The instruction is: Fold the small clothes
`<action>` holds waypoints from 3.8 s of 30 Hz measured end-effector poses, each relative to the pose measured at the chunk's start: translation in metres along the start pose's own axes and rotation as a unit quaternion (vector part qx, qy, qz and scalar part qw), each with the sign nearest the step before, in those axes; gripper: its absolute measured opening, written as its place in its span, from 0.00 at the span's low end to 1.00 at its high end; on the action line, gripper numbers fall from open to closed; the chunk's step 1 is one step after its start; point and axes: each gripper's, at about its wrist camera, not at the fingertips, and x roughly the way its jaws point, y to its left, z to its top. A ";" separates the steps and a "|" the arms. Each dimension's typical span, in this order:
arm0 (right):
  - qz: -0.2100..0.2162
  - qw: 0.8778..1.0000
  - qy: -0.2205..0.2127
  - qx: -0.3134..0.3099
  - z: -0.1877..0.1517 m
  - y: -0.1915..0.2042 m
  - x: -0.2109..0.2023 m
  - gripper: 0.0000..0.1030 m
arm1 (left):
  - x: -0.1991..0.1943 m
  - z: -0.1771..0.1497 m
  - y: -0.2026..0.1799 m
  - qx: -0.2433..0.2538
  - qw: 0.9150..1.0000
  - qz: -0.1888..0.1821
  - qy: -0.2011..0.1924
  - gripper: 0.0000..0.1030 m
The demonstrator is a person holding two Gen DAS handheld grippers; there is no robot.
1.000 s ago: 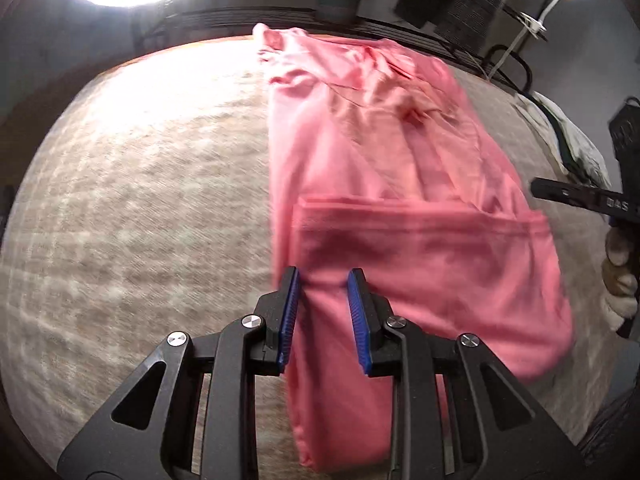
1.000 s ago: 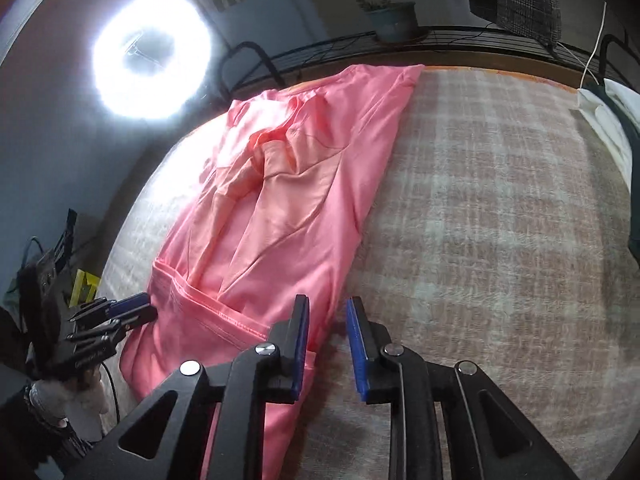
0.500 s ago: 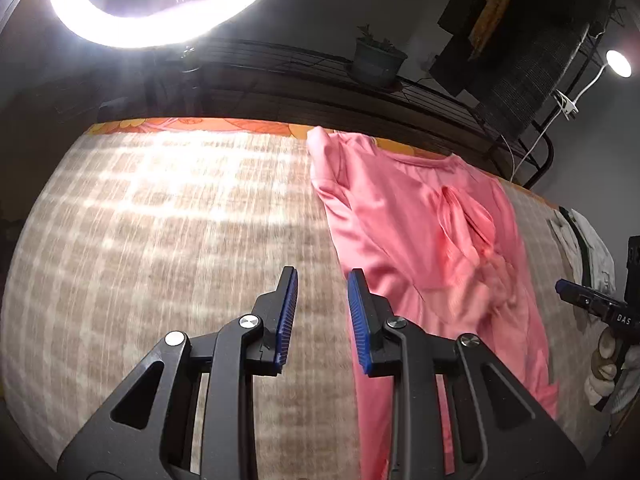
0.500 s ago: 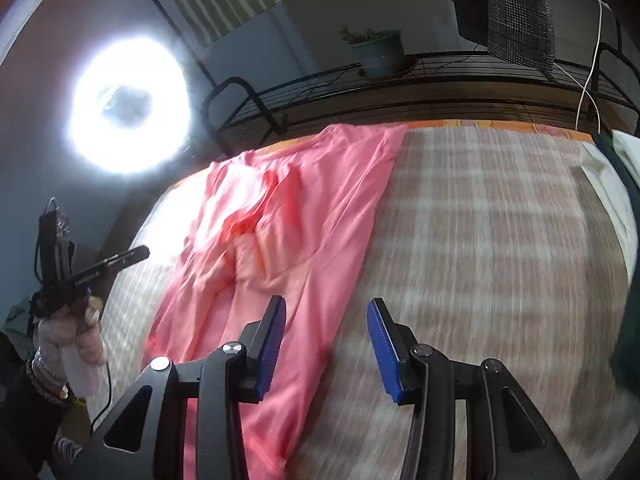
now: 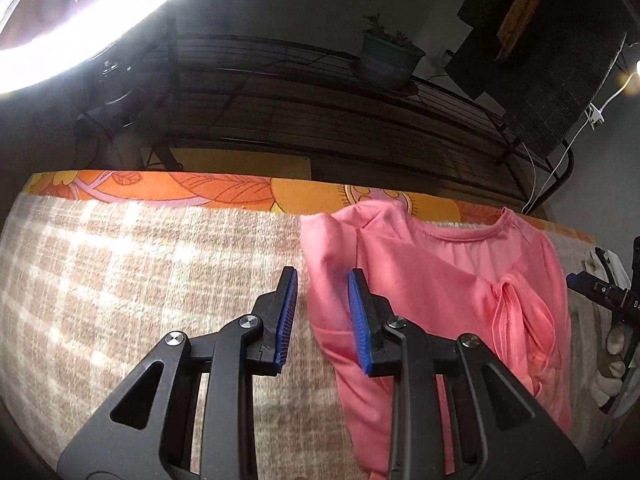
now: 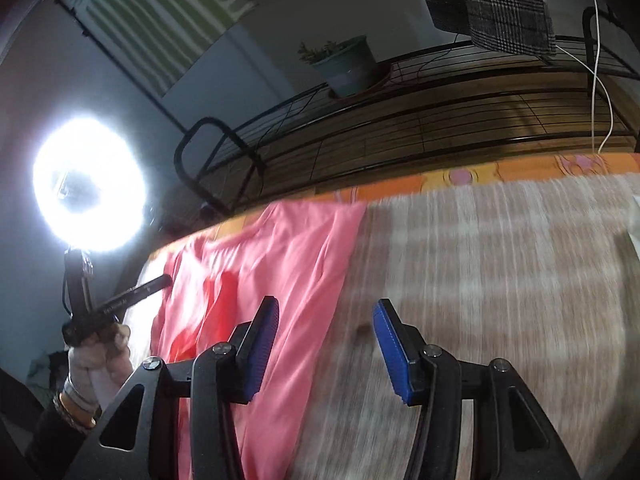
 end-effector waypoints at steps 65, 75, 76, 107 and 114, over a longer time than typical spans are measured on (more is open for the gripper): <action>-0.081 0.972 0.061 -0.212 -0.151 0.121 -0.072 0.48 | -0.167 -0.162 -0.071 0.131 0.989 -0.015 -0.060 0.03; -0.135 0.957 0.048 -0.251 -0.154 0.125 -0.077 0.00 | -0.166 -0.166 -0.067 0.141 0.988 0.002 -0.066 0.03; -0.134 0.958 0.038 -0.250 -0.153 0.126 -0.089 0.00 | -0.169 -0.168 -0.068 0.144 0.987 0.003 -0.069 0.03; -0.064 0.965 0.021 -0.252 -0.268 0.147 -0.187 0.47 | -0.245 -0.282 -0.009 0.028 0.996 -0.086 -0.022 0.26; -0.105 0.951 0.048 -0.286 -0.271 0.163 -0.138 0.58 | -0.222 -0.302 -0.078 0.201 0.979 -0.022 -0.027 0.48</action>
